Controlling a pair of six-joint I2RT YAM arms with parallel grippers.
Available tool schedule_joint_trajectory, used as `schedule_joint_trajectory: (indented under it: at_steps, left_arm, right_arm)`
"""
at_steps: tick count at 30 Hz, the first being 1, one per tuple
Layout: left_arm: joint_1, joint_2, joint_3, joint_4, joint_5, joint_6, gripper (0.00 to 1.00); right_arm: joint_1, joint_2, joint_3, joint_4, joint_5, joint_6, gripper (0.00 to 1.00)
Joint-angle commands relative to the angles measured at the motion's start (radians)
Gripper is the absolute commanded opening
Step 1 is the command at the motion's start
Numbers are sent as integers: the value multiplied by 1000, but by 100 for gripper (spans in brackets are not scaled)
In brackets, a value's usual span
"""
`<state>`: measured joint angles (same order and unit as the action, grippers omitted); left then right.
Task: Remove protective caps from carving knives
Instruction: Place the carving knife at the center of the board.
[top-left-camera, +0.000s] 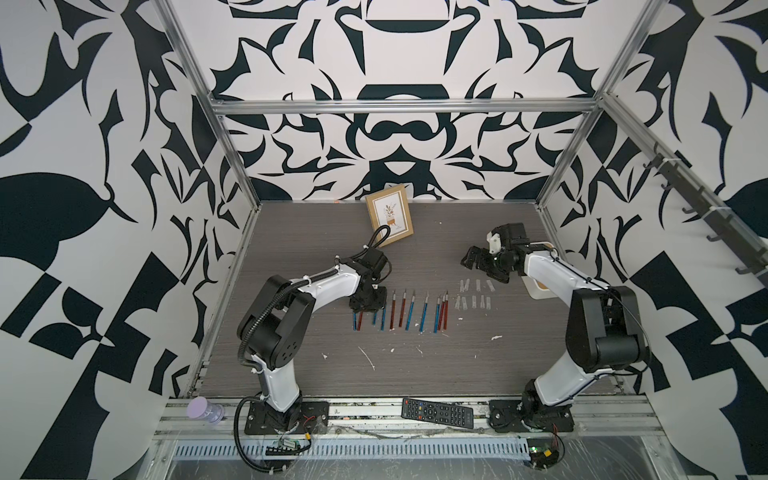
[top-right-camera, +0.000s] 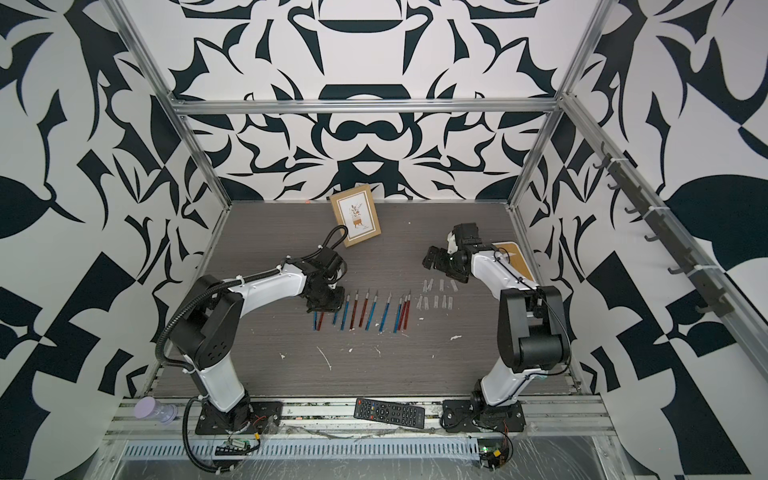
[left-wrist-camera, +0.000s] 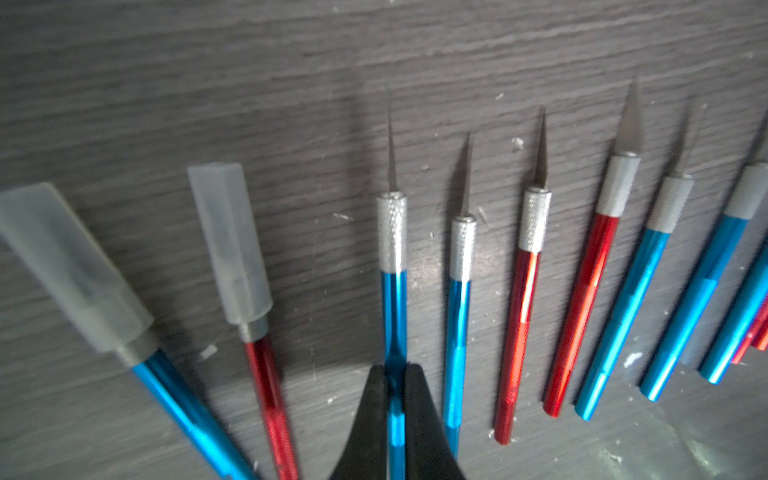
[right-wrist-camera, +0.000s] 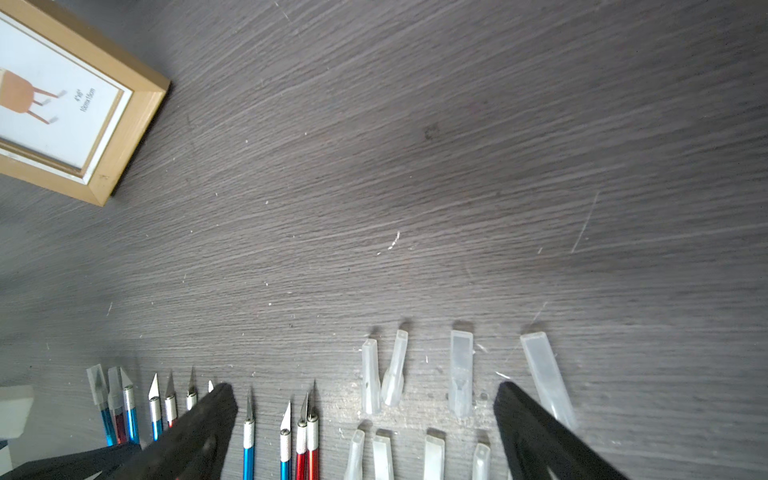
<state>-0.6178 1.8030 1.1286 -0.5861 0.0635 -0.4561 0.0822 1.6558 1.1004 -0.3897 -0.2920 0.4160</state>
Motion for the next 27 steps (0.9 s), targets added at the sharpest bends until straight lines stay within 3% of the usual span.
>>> schedule_joint_trajectory:
  at_steps: [1,19,27]
  left_arm:
    - [-3,28,7,-12,-11,-13,8]
    - [-4,19,31,-32,-13,-14,24]
    - [-4,-13,61,-55,-13,-9,26]
  right_arm:
    - [4,-21,-15,15,-6,1,100]
    - [4,-34,-17,14,12,5,100]
    - [4,-28,-12,17,7,4,100]
